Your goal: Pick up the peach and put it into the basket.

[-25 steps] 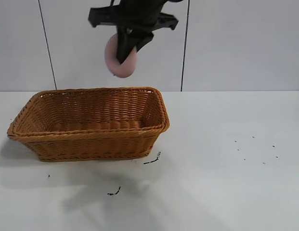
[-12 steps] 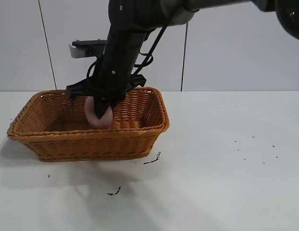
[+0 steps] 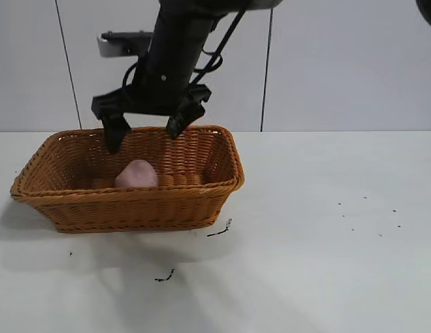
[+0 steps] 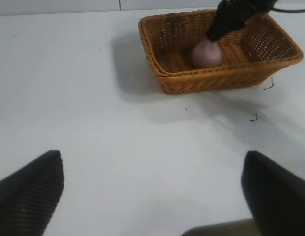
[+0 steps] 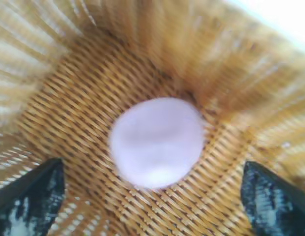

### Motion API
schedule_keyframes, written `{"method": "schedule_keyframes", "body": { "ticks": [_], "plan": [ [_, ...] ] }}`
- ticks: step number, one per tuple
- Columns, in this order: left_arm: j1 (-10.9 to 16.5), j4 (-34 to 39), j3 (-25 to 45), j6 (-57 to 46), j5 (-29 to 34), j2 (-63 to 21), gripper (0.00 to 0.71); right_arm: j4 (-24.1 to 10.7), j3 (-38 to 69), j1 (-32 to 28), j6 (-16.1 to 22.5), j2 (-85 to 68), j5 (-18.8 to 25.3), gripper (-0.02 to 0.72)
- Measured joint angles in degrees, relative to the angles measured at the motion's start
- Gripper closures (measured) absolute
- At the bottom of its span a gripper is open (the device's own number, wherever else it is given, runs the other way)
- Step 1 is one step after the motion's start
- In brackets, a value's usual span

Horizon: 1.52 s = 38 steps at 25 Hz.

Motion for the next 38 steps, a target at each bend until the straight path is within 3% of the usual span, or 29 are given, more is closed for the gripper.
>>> {"method": "schedule_keyframes", "body": {
  "ticks": [4,10,17,24,29,36,38],
  "plan": [
    [0.00,0.00,0.00,0.00,0.00,0.00,0.016,-0.49,-0.35,-4.69,0.00,-0.45,1.27,0.008],
    [0.00,0.00,0.00,0.00,0.00,0.00,0.016,-3.75,-0.35,-18.68,0.00,-0.45,3.65,0.008],
    [0.00,0.00,0.00,0.00,0.00,0.00,0.016,-3.75,-0.35,-27.61,0.00,-0.45,5.99,0.008],
    [0.00,0.00,0.00,0.00,0.00,0.00,0.016,-3.75,-0.06,-29.86,0.00,-3.18,6.83,0.008],
    [0.00,0.00,0.00,0.00,0.00,0.00,0.016,-3.75,6.55,-29.93,0.00,-10.72,6.83,0.008],
    [0.00,0.00,0.00,0.00,0.00,0.00,0.016,-3.24,27.17,-29.76,0.00,-27.14,6.76,0.008],
    [0.00,0.00,0.00,0.00,0.00,0.00,0.016,-3.24,38.95,-29.76,0.00,-36.51,6.85,0.008]
  ]
}}
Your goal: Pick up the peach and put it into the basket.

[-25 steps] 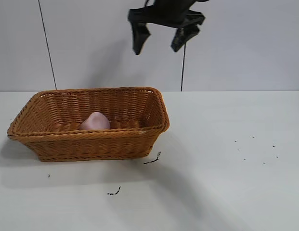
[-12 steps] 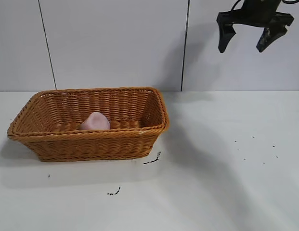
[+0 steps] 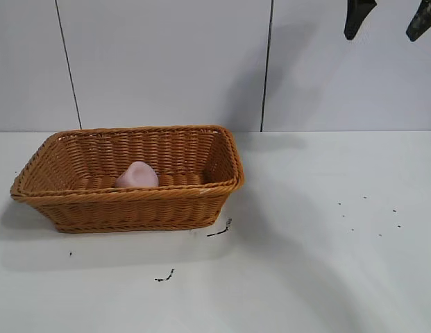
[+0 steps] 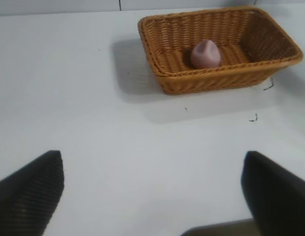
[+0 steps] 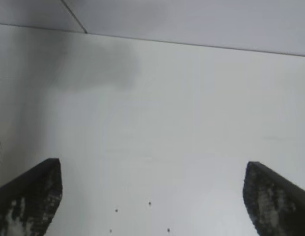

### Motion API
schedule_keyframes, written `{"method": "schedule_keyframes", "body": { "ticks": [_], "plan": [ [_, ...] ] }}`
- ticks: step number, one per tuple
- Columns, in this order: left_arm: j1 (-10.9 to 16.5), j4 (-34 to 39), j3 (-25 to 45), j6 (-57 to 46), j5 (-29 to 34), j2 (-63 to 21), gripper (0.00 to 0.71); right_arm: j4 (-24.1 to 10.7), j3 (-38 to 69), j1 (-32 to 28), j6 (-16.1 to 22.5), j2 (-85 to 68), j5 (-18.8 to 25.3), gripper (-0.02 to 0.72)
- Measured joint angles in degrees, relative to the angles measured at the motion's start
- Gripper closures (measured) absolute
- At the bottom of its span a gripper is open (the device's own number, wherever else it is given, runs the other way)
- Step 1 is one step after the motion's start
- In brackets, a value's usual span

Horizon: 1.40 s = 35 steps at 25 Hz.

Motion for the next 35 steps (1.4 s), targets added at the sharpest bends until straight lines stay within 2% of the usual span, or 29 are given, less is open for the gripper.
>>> {"method": "schedule_keyframes", "body": {
  "ticks": [10,15,17,21,25,32,35],
  "plan": [
    [0.00,0.00,0.00,0.00,0.00,0.00,0.016,0.17,39.25,0.00,0.00,-30.55,0.25,0.008],
    [0.00,0.00,0.00,0.00,0.00,0.00,0.016,0.17,55.11,0.00,0.00,-46.08,0.25,0.008],
    [0.00,0.00,0.00,0.00,0.00,0.00,0.016,0.17,60.48,0.00,0.00,-53.38,-1.06,0.008],
    [0.00,0.00,0.00,0.00,0.00,0.00,0.016,0.62,67.43,0.00,0.00,-68.04,-5.59,0.008],
    [0.00,0.00,0.00,0.00,0.00,0.00,0.016,1.61,69.31,0.00,0.00,-80.35,-10.95,0.008],
    [0.00,0.00,0.00,0.00,0.00,0.00,0.016,1.97,70.41,0.00,-0.19,-97.40,-10.97,0.008],
    [0.00,0.00,0.00,0.00,0.00,0.00,0.016,2.15,70.41,0.00,-0.19,-99.33,-10.93,0.008]
  ]
}}
